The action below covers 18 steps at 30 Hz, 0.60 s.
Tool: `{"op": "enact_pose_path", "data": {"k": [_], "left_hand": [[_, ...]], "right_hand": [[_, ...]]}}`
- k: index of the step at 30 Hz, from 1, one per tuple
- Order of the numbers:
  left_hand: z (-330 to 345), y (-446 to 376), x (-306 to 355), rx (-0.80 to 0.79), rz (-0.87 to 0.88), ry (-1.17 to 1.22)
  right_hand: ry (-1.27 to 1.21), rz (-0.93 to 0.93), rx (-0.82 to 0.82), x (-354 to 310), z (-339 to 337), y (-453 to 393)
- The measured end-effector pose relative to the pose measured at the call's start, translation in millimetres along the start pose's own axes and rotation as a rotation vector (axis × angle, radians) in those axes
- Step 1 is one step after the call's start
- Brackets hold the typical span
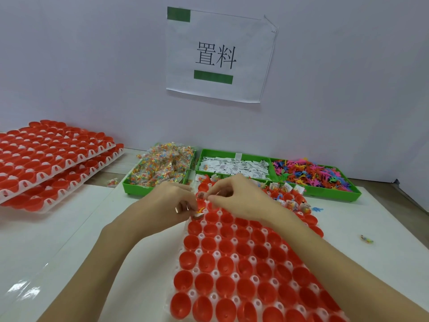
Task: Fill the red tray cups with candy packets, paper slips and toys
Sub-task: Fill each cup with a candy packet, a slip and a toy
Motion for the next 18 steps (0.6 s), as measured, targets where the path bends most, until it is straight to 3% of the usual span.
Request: {"op": "enact_pose_path", "data": {"k": [5,10,14,18], "left_hand": [[-9,4,-10,0.105,-0.029,0.093],[-17,10,-32,0.430,-0.075,-0.133],[-5,15,-51,0.363,-0.155,-0.305],[3,17,-61,0.282,-0.184,-0.305]], "right_hand": [[-0.198,0.020,0.135,25,-39,33],[-0.397,0.061,0.353,72,-59,74],[-0.616,0.168,0.486,107,-55,95],[-0.648,0.215,0.548,118,-52,104]]}}
Point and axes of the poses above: each hand's wrist, its own y-axis away from the middle knuckle, its own z-axis out of the palm, x = y × z, the point moved 4 cm from there along -y, towards the middle knuckle, and after that the axes turned 10 degrees about y, right-handed, at the moved point
